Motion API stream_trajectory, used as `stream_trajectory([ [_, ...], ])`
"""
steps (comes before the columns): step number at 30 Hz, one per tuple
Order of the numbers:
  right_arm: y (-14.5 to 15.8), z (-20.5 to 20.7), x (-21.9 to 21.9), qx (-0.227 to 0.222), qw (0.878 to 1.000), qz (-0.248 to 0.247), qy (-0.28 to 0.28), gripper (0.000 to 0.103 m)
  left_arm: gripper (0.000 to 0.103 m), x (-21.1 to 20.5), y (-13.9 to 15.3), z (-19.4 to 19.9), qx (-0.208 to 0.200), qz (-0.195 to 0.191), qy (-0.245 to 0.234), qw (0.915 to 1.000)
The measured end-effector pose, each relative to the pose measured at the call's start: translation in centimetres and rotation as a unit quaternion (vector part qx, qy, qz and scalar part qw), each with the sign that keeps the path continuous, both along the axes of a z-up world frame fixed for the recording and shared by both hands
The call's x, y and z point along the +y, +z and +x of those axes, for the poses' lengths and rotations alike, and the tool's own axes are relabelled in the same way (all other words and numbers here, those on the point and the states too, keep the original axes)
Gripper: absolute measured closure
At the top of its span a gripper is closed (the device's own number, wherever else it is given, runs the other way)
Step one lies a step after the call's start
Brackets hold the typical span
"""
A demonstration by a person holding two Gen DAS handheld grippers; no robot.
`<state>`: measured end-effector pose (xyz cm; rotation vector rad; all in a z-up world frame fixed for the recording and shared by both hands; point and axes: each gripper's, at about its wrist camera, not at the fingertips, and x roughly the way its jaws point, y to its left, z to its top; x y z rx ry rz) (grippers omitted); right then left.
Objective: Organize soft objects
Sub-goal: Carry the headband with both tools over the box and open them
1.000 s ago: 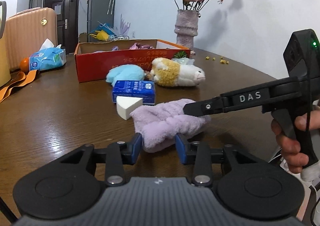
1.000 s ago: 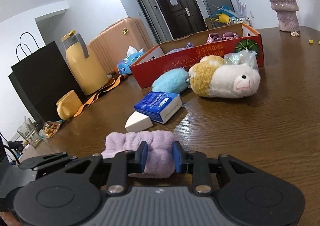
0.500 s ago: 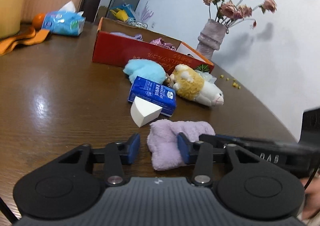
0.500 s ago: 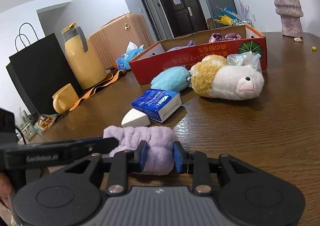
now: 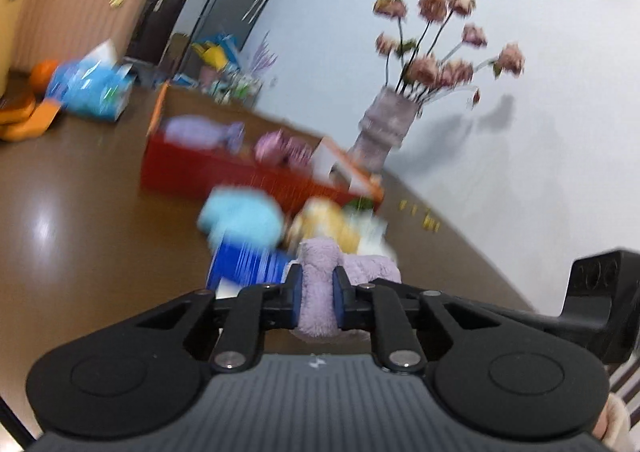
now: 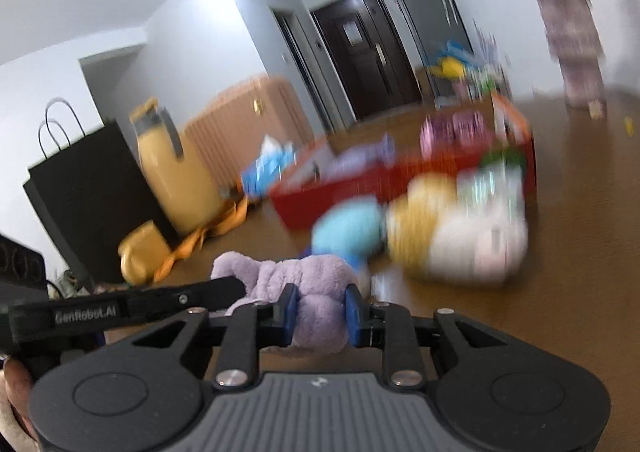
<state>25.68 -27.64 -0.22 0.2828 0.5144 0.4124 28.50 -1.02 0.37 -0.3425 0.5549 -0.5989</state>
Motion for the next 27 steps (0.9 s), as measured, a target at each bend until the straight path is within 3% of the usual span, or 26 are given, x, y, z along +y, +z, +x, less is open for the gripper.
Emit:
stream_trajectory([
  [4,4.5,6.4,0.2,-0.043,0.997,-0.067,-0.003,0.079,0.087,-2.1,3.7,7.8,0.005,0.011,0.009,0.9999],
  [7,6.5,13.8,-0.1,-0.031,0.996,-0.084,-0.016,0.079,0.087,-3.7,4.6,15.3,0.036,0.014,0.018,0.9991],
  [11,6.4,24.1,0.0,0.032,0.993,-0.109,-0.031,0.079,0.087,-5.6,3.2,24.3,0.096,0.040,0.044,0.9936],
  [14,4.5,30.2,0.7,0.098,0.988,-0.113,-0.028,0.079,0.087,-6.0,1.1,28.5,0.134,0.078,0.062,0.9859],
  [19,2.4,35.2,3.9,0.153,0.980,-0.131,0.007,0.079,0.087,-3.7,0.0,30.2,0.126,0.128,0.091,0.9796],
  [27,0.5,37.2,7.0,0.199,0.973,-0.110,0.050,0.075,0.081,-1.6,-0.1,29.6,0.104,0.205,0.101,0.9681],
])
